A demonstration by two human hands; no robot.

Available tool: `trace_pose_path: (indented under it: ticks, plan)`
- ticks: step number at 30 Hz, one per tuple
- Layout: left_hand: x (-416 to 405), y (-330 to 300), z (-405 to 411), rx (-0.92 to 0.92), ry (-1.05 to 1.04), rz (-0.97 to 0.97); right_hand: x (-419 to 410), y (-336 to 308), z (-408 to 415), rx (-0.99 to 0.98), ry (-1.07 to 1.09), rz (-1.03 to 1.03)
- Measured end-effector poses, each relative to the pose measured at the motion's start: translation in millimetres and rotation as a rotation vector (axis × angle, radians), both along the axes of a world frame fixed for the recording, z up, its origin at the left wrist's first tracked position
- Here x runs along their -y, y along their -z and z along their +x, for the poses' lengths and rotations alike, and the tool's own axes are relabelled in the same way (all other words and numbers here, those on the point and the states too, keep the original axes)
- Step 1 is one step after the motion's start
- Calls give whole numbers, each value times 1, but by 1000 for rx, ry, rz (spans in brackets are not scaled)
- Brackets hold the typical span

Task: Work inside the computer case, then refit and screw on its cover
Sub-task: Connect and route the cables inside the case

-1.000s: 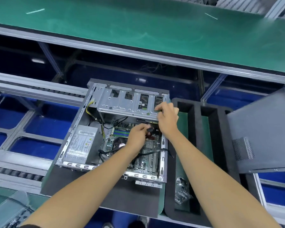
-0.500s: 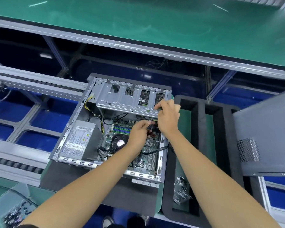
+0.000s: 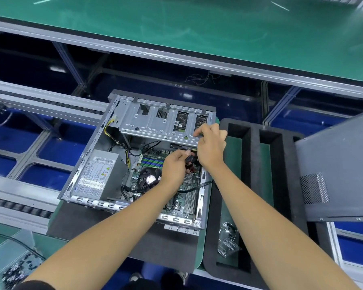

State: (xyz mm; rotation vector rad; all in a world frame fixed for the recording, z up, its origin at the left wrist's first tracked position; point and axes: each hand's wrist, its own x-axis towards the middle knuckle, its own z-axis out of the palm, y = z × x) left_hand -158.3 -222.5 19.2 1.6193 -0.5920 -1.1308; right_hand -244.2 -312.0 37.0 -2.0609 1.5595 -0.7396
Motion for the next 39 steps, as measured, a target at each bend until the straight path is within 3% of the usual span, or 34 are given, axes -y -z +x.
trace_pose_path:
  ticks: [8,15,20,24,26,31,36,39]
  plan:
    - [7,-6,-18,91,-74,103,-2,0,-1,-3,-7,-16]
    - [6,-19,-6,150,49,128,-2,-2,-1,-16,-19,-2]
    - [-16,-26,-4,254,-46,42,-1,-2,-1,32,-10,30]
    - [-32,-15,-9,410,248,24,-1,-1,-1,131,15,26]
    - [-31,-12,-16,471,295,57,-2,-1,-1,165,27,23]
    - [-26,-17,-14,339,101,11,-4,-2,-1,213,33,33]
    - [-33,-20,-10,278,132,-22,-4,-2,-2,239,29,44]
    - [-35,-20,-13,379,201,-14,-5,-3,-2,243,31,49]
